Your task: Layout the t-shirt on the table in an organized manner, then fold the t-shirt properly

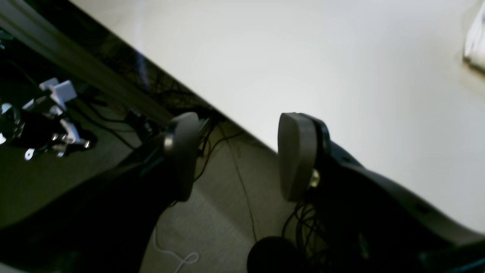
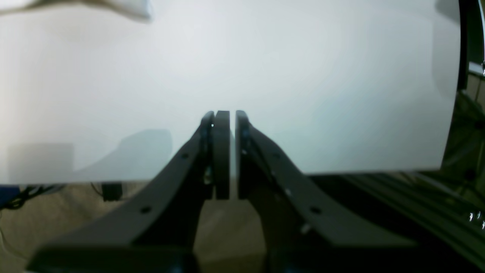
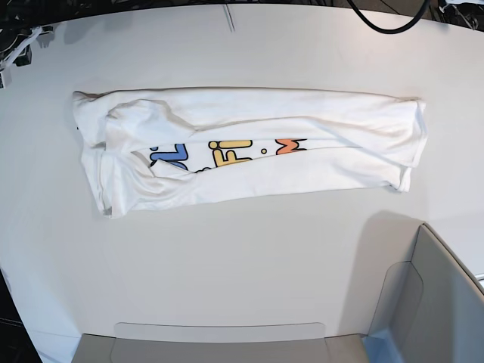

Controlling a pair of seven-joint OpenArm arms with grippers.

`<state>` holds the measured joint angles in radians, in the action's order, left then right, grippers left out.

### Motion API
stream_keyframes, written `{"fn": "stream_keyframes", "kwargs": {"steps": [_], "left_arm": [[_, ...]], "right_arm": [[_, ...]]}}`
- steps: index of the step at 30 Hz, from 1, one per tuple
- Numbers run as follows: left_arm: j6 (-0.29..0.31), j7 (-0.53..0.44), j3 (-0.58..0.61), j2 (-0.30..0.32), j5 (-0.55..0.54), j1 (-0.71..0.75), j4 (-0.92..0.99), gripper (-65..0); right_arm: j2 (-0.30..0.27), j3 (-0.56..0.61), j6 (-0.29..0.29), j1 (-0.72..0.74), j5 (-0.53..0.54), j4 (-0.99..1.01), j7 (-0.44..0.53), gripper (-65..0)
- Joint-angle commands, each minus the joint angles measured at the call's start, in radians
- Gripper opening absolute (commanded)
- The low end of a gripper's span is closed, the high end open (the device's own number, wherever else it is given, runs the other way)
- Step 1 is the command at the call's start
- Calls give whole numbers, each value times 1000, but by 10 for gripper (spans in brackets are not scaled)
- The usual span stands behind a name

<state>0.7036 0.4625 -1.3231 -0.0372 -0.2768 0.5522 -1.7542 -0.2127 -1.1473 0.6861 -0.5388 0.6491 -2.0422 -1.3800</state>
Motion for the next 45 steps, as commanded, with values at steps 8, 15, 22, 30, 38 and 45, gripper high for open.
{"fn": "stream_keyframes", "kwargs": {"steps": [8,15,22,30,38,45], "left_arm": [[-5,-29,-17,-69,-14,84,-16,-332],[-5,-28,-11,-108,-12,144,38,-332],[-5,-29,41,-108,-11,213,142,-332],[-5,-147,297,-108,216,213,262,-333],[-5,-337,331,-108,469,59,590,-333],[-5,-520,241,-108,658,-45,799,-333]], "right_arm": [[-1,-7,12,-103,2,-16,9,-616],[31,-12,12,-217,-2,-8,9,-616],[54,-7,12,-194,-196,-8,9,-616],[80,60,12,-155,-397,18,11,-616],[103,94,12,-2,-747,231,130,-616],[250,25,12,92,-1017,387,466,-616]]}}
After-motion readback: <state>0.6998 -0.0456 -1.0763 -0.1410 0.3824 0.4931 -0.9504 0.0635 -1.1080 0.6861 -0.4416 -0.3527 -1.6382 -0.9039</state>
